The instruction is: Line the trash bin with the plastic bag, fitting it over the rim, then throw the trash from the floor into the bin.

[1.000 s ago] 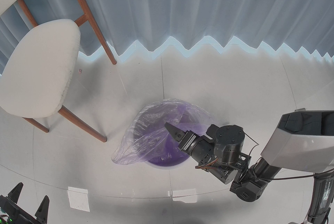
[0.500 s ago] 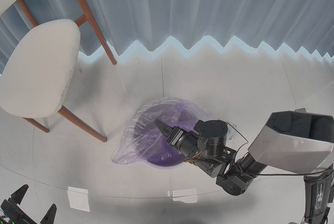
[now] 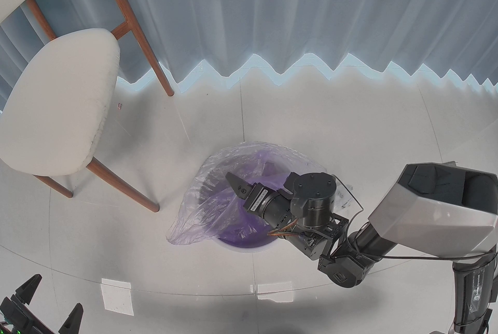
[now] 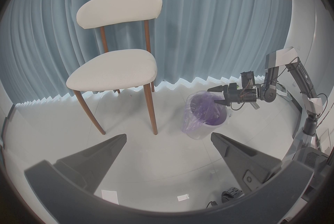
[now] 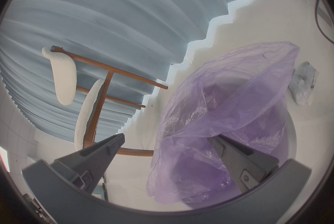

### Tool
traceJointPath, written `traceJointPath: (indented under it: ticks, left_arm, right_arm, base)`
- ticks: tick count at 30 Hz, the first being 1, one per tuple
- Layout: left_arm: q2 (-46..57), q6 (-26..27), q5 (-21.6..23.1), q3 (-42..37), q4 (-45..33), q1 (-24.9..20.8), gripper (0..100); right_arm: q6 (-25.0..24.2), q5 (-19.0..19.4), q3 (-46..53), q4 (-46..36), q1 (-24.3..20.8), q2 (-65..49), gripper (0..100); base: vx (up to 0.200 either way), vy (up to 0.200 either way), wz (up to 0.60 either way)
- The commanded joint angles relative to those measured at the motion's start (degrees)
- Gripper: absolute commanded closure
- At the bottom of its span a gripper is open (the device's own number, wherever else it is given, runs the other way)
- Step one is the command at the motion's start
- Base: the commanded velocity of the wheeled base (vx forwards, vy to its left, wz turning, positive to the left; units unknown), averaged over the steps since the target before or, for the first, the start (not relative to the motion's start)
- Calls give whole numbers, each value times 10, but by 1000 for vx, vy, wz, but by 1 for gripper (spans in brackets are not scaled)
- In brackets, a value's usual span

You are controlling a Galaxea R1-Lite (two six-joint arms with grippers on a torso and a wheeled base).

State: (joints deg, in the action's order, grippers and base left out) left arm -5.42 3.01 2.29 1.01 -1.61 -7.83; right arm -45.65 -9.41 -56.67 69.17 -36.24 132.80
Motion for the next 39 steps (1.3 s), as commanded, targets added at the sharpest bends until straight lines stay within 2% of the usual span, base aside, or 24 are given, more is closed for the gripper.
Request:
traceJointPath:
  ticks: [1, 15, 21, 35, 39]
  left_arm:
    - [-3, 0, 0, -7, 0, 0, 0]
    - [-3, -3, -3, -7, 0, 0, 0]
    - [-3, -10, -10, -9, 8, 1, 0]
    - [-3, -18, -19, -10, 12, 0, 0]
    - [-3, -18, -19, -10, 12, 0, 0]
  right_arm:
    - [12, 0, 2, 2, -1, -12, 0]
    - [15, 1, 6, -41, -28, -41, 0]
    - [17, 1, -26, -76, -16, 9, 0]
    - [19, -3, -118, -172, 14, 49, 0]
    - [19, -25, -144, -182, 18, 62, 0]
  base:
    - [0, 0, 0]
    - [0, 0, 0]
    - [0, 0, 0]
    - [0, 0, 0]
    - [0, 0, 0]
